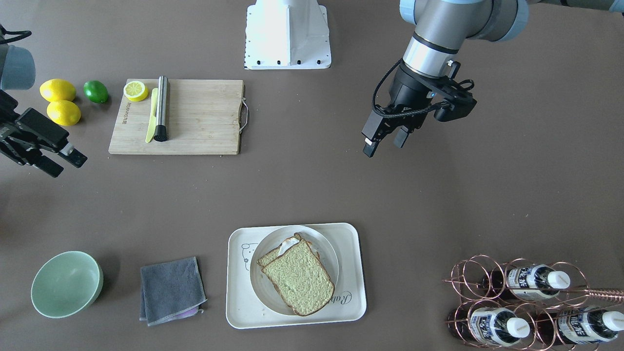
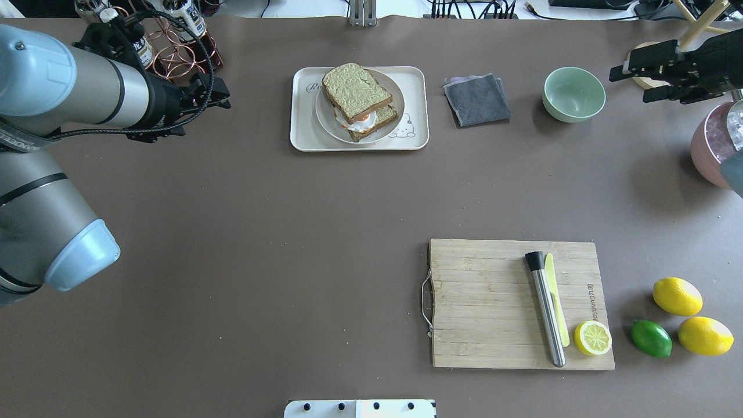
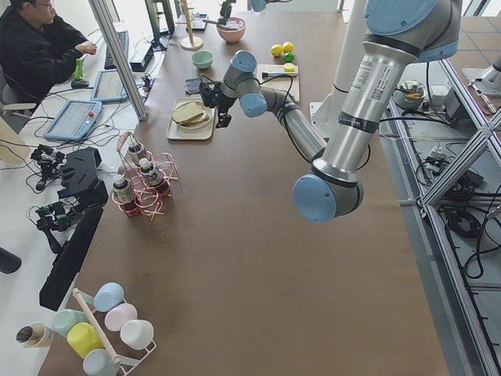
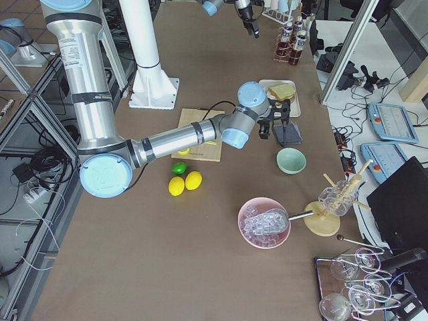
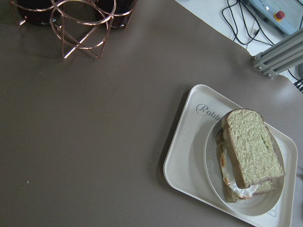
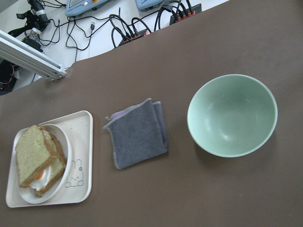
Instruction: Make sandwich and place on tray
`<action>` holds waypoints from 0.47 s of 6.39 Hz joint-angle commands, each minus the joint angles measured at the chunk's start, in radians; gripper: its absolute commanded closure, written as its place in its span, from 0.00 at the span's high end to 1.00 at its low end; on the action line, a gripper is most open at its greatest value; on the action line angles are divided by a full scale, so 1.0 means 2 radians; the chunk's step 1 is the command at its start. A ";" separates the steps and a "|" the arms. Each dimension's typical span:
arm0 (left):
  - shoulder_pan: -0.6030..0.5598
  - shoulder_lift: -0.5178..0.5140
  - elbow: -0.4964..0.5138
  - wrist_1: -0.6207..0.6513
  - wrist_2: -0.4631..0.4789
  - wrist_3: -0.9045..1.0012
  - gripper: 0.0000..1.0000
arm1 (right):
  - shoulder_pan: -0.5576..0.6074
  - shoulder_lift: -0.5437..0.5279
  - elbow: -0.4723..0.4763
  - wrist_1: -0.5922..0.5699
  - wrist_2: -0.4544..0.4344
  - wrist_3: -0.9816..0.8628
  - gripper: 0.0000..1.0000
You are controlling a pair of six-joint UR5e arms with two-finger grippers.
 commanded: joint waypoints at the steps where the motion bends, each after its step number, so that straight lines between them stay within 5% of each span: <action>1: -0.049 0.055 -0.017 0.001 -0.010 0.119 0.97 | 0.054 -0.040 -0.001 -0.102 -0.003 -0.212 1.00; 3: -0.138 0.117 -0.029 0.023 -0.065 0.264 0.97 | 0.111 -0.049 0.001 -0.234 -0.004 -0.397 1.00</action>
